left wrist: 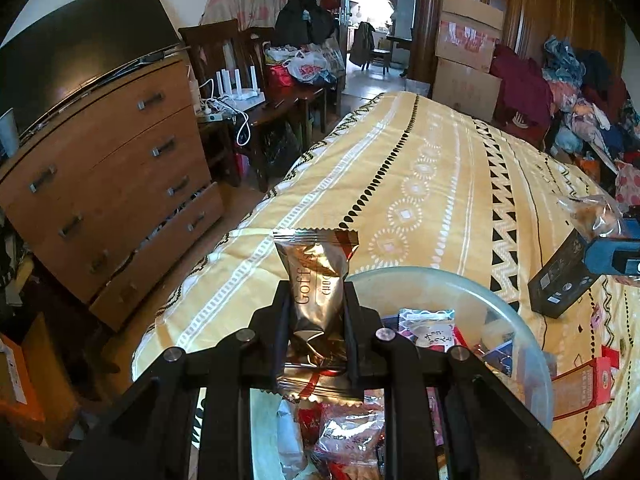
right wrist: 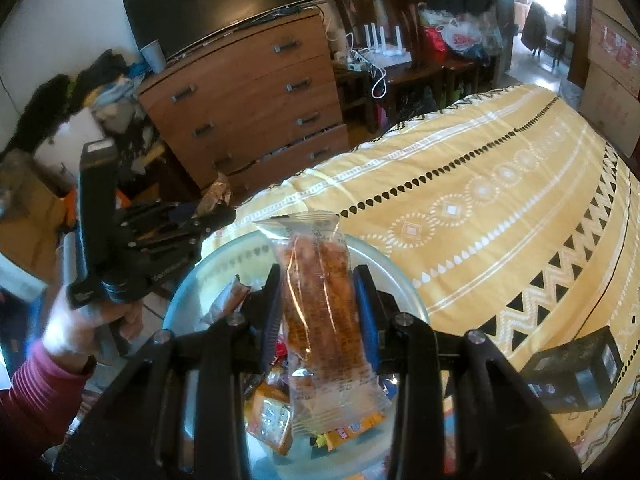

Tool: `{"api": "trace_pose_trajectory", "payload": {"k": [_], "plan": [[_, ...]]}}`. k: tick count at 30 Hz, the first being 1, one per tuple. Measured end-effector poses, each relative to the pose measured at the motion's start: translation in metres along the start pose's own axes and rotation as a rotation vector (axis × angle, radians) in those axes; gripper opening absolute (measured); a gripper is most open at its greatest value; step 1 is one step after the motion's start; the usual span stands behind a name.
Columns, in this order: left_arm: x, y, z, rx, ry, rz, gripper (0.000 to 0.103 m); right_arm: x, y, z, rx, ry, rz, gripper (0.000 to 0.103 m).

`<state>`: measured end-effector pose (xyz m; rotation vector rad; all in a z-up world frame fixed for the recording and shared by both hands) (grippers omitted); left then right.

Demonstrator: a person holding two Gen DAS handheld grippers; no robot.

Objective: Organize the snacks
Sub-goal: 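Open both grippers to drop the snacks into the glass bowl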

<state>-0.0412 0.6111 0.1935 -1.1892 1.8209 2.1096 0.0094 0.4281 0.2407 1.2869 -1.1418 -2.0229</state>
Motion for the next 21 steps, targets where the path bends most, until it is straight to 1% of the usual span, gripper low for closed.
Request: {"api": "trace_pose_trajectory", "payload": {"k": [13, 15, 16, 17, 18, 19, 20, 21], "plan": [[0.0025, -0.0074, -0.0016, -0.021, -0.009, 0.016, 0.026, -0.0013, -0.0087, 0.0022, -0.005, -0.007, 0.015, 0.035], [0.0044, -0.0092, -0.0028, -0.019, -0.013, 0.026, 0.033, -0.0018, -0.0087, 0.0031, -0.005, -0.007, 0.012, 0.036], [0.0044, -0.0093, -0.0030, -0.023, -0.017, 0.028, 0.044, -0.0018, -0.0092, 0.0040, -0.009, -0.008, 0.014, 0.038], [0.0048, -0.0089, -0.0034, -0.031, -0.023, 0.024, 0.049, -0.0017, -0.0093, 0.0041, -0.008, -0.009, 0.014, 0.038], [0.0053, -0.0089, -0.0040, -0.038, -0.028, 0.023, 0.053, -0.0019, -0.0096, 0.0052, -0.009, -0.008, 0.010, 0.042], [0.0058, -0.0091, -0.0043, -0.041, -0.030, 0.025, 0.055, -0.0016, -0.0098, 0.0064, -0.015, -0.009, 0.007, 0.047], [0.0059, -0.0093, -0.0043, -0.046, -0.030, 0.024, 0.062, -0.0010, -0.0105, 0.0069, -0.019, -0.010, 0.006, 0.051], [0.0060, -0.0090, -0.0038, -0.055, -0.028, 0.021, 0.069, -0.0003, -0.0113, 0.0073, -0.021, -0.010, 0.007, 0.057]]}}
Point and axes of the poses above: each gripper's, at about its wrist camera, not at the fingertips, and y roughly against the way its jaws point, z to its left, x to its underside, the point moved 9 cm from there along -y, roughly the way its jaws point, and after that the axes turned 4 degrees about z, right-handed, at the moved point
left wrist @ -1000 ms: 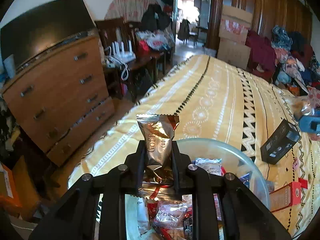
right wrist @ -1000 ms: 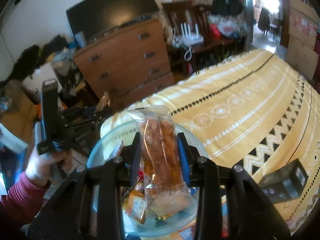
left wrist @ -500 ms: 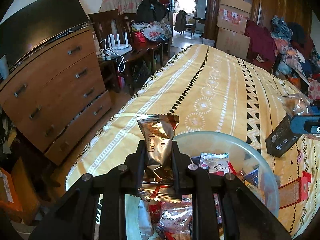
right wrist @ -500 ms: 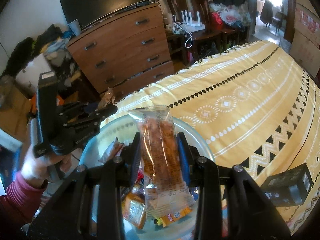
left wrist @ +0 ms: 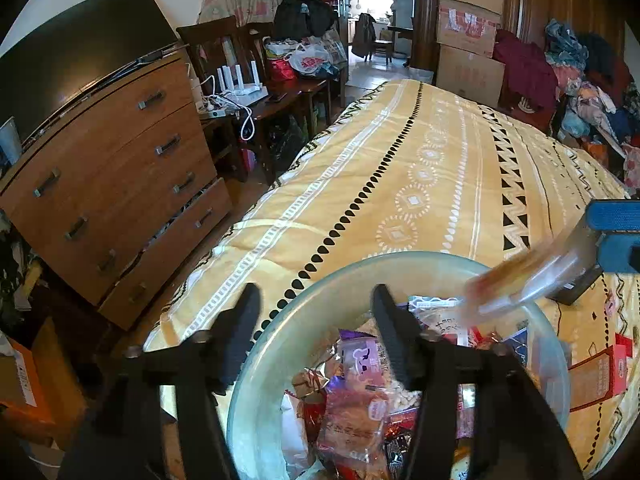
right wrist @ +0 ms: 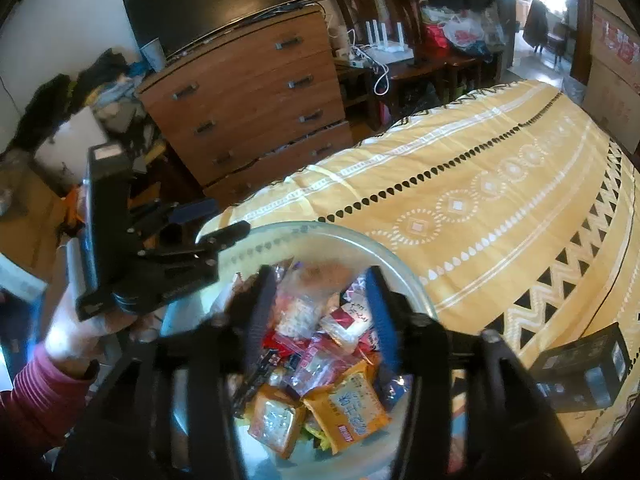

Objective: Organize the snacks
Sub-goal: 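Open both grippers to drop the snacks into the glass bowl, then move both tools back over the snacks on the bed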

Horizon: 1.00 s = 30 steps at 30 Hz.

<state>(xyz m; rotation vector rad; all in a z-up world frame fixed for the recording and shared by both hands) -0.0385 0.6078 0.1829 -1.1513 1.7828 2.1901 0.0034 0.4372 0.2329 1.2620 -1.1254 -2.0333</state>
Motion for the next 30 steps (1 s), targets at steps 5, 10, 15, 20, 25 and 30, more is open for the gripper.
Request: {"api": "trace_pose_trajectory", "payload": {"k": [5, 10, 15, 20, 25, 30], "plan": [[-0.001, 0.007, 0.000, -0.011, 0.004, -0.028, 0.073, 0.003, 0.002, 0.000, 0.000, 0.009, -0.013, 0.067], [0.000, 0.036, -0.012, 0.029, 0.005, -0.083, 0.073, 0.016, 0.024, 0.001, -0.011, 0.015, -0.097, 0.075], [0.016, 0.088, -0.049, 0.105, -0.043, -0.190, 0.080, 0.070, 0.068, 0.004, -0.008, 0.039, -0.233, 0.080], [0.035, 0.134, -0.102, 0.206, -0.128, -0.263, 0.086, 0.153, 0.143, -0.015, 0.040, 0.035, -0.368, 0.082], [0.041, 0.162, -0.173, 0.423, -0.182, -0.245, 0.086, 0.244, 0.255, -0.076, 0.235, -0.047, -0.490, 0.092], [0.043, 0.186, -0.238, 0.596, -0.201, -0.244, 0.086, 0.319, 0.339, -0.111, 0.320, -0.194, -0.590, 0.098]]}}
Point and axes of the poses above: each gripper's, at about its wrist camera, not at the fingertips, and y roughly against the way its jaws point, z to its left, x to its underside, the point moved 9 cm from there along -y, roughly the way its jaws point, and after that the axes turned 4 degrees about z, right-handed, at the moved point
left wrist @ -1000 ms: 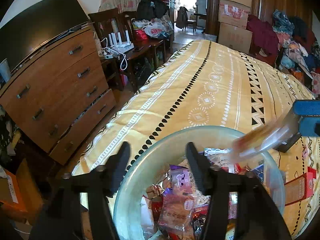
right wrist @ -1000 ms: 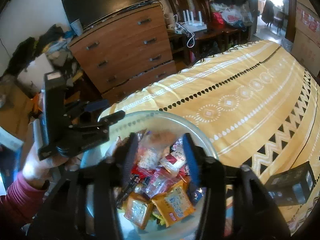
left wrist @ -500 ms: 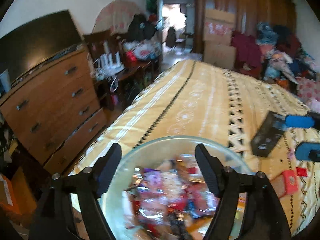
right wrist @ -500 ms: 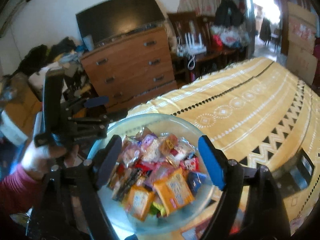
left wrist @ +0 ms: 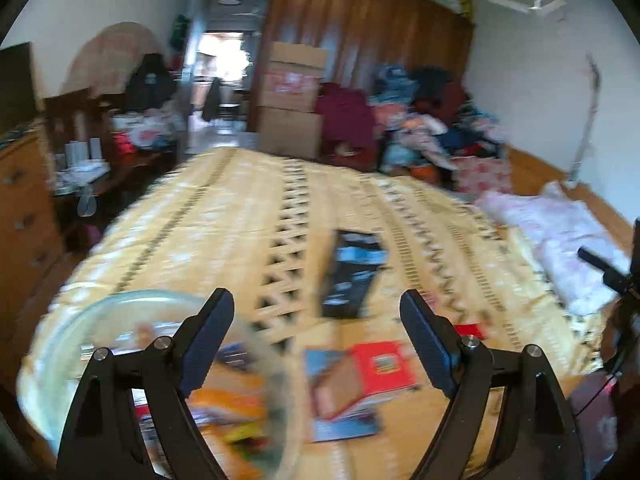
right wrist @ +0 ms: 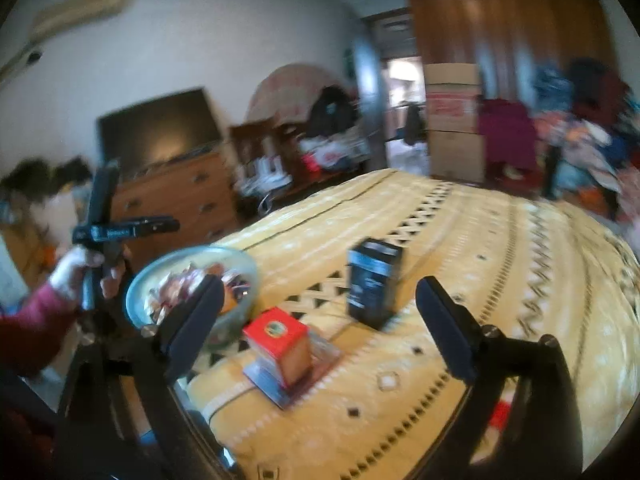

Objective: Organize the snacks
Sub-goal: 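Move both tools back over the snacks on the bed, then grasp the white packet with the right gripper while the left grasps the pink cake packet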

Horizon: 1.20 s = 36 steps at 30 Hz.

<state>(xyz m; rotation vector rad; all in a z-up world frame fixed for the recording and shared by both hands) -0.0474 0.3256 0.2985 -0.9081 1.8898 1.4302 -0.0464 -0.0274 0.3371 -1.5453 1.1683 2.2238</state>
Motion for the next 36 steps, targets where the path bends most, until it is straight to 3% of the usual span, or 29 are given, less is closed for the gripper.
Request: {"api": "trace_pose_trajectory", "payload": {"k": [4, 8, 14, 18, 20, 23, 25, 26, 28, 33, 35, 36], "plan": [[-0.004, -0.019, -0.061, 0.108, -0.030, -0.011, 0.090, 0.014, 0.043, -0.034, 0.059, -0.083, -0.065, 0.101], [0.009, -0.066, -0.107, 0.168, -0.034, 0.032, 0.095, 0.042, 0.049, -0.075, 0.132, -0.174, -0.059, 0.101], [0.071, -0.142, -0.178, 0.252, -0.041, 0.182, 0.095, 0.122, 0.020, -0.132, 0.245, -0.278, 0.082, 0.101], [0.121, -0.181, -0.213, 0.251, -0.093, 0.273, 0.095, 0.172, -0.017, -0.179, 0.221, -0.339, 0.224, 0.100], [0.142, -0.200, -0.220, 0.239, -0.105, 0.318, 0.095, 0.190, -0.041, -0.201, 0.188, -0.353, 0.289, 0.099], [0.163, -0.225, -0.219, 0.211, -0.090, 0.368, 0.095, 0.213, -0.077, -0.248, 0.297, -0.240, 0.403, 0.094], [0.173, -0.239, -0.217, 0.208, -0.062, 0.393, 0.095, 0.223, -0.089, -0.276, 0.323, -0.274, 0.432, 0.089], [0.177, -0.244, -0.216, 0.204, -0.056, 0.400, 0.095, 0.225, -0.095, -0.292, 0.314, -0.319, 0.431, 0.085], [0.183, -0.252, -0.215, 0.199, -0.049, 0.410, 0.095, 0.224, -0.115, -0.319, 0.314, -0.352, 0.450, 0.069], [0.190, -0.263, -0.219, 0.217, -0.053, 0.413, 0.095, 0.204, -0.176, -0.345, 0.239, -0.370, 0.489, 0.066], [0.193, -0.269, -0.220, 0.214, -0.061, 0.424, 0.095, 0.209, -0.206, -0.341, 0.155, -0.347, 0.596, 0.064], [0.196, -0.271, -0.220, 0.207, -0.066, 0.431, 0.095, 0.221, -0.217, -0.342, 0.183, -0.298, 0.699, 0.064]]}}
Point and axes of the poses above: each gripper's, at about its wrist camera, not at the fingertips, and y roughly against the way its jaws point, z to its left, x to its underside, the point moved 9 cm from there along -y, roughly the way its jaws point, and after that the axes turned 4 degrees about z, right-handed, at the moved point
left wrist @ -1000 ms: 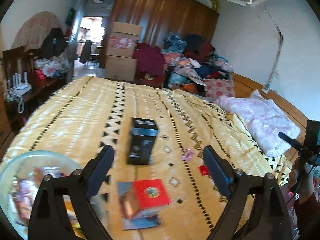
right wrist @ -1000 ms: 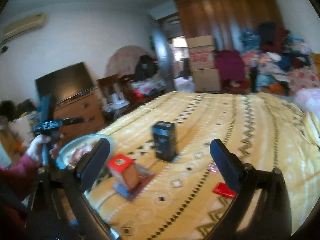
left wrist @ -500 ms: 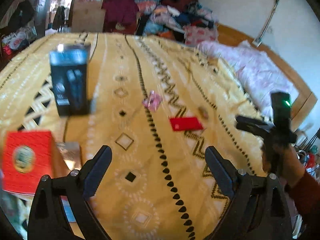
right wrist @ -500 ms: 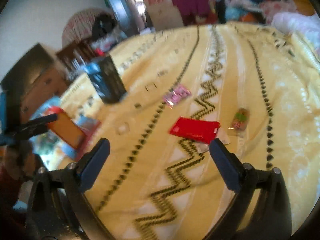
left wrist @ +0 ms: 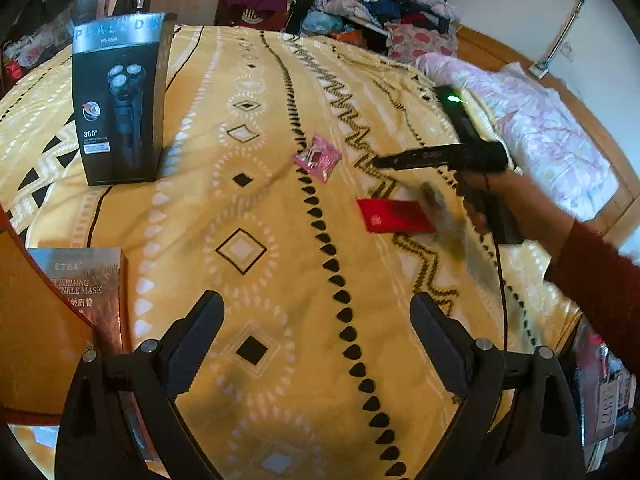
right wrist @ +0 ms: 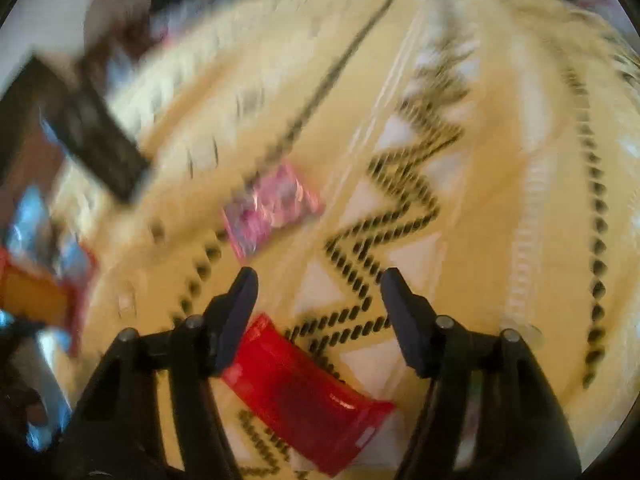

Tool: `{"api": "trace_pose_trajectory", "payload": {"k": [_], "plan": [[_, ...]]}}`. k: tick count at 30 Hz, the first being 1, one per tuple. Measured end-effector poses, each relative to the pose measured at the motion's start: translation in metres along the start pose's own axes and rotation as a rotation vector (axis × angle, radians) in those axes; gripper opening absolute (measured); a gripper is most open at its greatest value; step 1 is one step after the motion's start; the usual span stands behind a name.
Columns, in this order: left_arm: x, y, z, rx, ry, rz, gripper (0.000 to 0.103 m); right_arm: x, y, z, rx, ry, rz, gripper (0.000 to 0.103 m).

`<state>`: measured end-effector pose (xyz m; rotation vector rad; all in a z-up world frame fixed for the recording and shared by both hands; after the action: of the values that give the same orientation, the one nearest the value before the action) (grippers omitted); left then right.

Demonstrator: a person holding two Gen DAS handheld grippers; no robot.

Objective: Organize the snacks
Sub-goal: 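Grasp the white packet with the right gripper while the left grasps the pink cake packet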

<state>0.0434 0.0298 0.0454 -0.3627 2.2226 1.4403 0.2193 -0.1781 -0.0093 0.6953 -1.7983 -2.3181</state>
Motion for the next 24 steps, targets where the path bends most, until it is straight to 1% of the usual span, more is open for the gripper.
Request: {"api": "trace_pose_trajectory", "payload": {"k": [1, 2, 3, 4, 5, 6, 7, 8, 9, 10, 11, 12, 13, 14, 16, 17, 18, 20, 21, 22, 23, 24], "plan": [[0.001, -0.002, 0.001, 0.002, -0.001, 0.005, 0.095, 0.003, -0.008, -0.002, 0.030, 0.017, 0.045, 0.065], [0.002, -0.002, 0.001, 0.011, 0.001, 0.008, 0.095, 0.015, -0.010, 0.000, -0.012, 0.009, 0.087, 0.065], [0.003, -0.002, 0.003, 0.018, 0.006, 0.006, 0.095, 0.025, -0.009, 0.007, -0.061, 0.000, 0.102, 0.066], [0.004, -0.004, 0.003, 0.030, 0.012, 0.007, 0.095, 0.044, -0.006, 0.023, -0.133, 0.020, 0.119, 0.069], [0.006, -0.008, 0.004, 0.036, 0.019, 0.012, 0.095, 0.063, -0.003, 0.038, -0.174, 0.053, 0.140, 0.069], [0.008, -0.013, 0.005, 0.042, 0.029, 0.025, 0.095, 0.092, 0.002, 0.061, -0.271, 0.077, 0.188, 0.067], [0.009, -0.017, 0.004, 0.049, 0.036, 0.033, 0.095, 0.113, 0.013, 0.077, -0.383, 0.074, 0.204, 0.065], [0.010, -0.019, 0.003, 0.057, 0.038, 0.035, 0.095, 0.124, 0.028, 0.083, -0.446, 0.070, 0.172, 0.065], [0.012, -0.021, 0.000, 0.064, 0.035, 0.034, 0.095, 0.131, 0.048, 0.077, -0.465, 0.041, 0.104, 0.067], [0.013, -0.022, -0.003, 0.069, 0.031, 0.033, 0.095, 0.134, 0.062, 0.058, -0.440, -0.015, 0.042, 0.067], [0.013, -0.023, -0.006, 0.074, 0.025, 0.033, 0.095, 0.135, 0.072, 0.037, -0.392, -0.070, -0.010, 0.068], [0.013, -0.023, -0.009, 0.076, 0.022, 0.033, 0.095, 0.138, 0.082, 0.002, -0.280, -0.152, -0.077, 0.071], [0.012, -0.024, -0.010, 0.077, 0.021, 0.031, 0.095, 0.140, 0.086, -0.023, -0.191, -0.210, -0.108, 0.074], [0.012, -0.024, -0.011, 0.076, 0.021, 0.030, 0.095, 0.143, 0.088, -0.053, -0.102, -0.281, -0.129, 0.074], [0.007, -0.026, -0.011, 0.060, 0.017, 0.025, 0.095, 0.140, 0.087, -0.078, -0.045, -0.352, -0.164, 0.074], [0.003, -0.027, -0.009, 0.045, 0.014, 0.017, 0.095, 0.135, 0.085, -0.085, -0.028, -0.360, -0.181, 0.074], [0.001, -0.028, -0.007, 0.031, 0.014, 0.013, 0.095, 0.131, 0.083, -0.091, -0.012, -0.366, -0.188, 0.073], [-0.003, -0.029, -0.002, 0.012, 0.023, 0.009, 0.095, 0.123, 0.084, -0.093, 0.060, -0.404, -0.218, 0.074], [-0.004, -0.029, 0.000, 0.008, 0.028, 0.010, 0.095, 0.117, 0.089, -0.085, 0.041, -0.386, -0.239, 0.074], [-0.002, -0.028, 0.002, 0.007, 0.030, 0.011, 0.095, 0.110, 0.092, -0.064, -0.023, -0.328, -0.256, 0.075], [0.001, -0.028, 0.003, 0.007, 0.029, 0.017, 0.095, 0.107, 0.090, -0.036, -0.086, -0.256, -0.234, 0.079], [0.004, -0.029, 0.003, 0.008, 0.031, 0.025, 0.095, 0.110, 0.078, -0.001, -0.174, -0.161, -0.150, 0.084]]}}
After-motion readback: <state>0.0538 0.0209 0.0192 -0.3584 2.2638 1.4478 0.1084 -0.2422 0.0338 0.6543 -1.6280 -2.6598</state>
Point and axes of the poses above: each gripper's, at about its wrist camera, not at the fingertips, and y roughly against the way its jaws point, z to its left, x to its underside, the point moved 9 cm from there along -y, roughly the way its jaws point, and after that the axes turned 4 degrees about z, right-handed, at the moved point
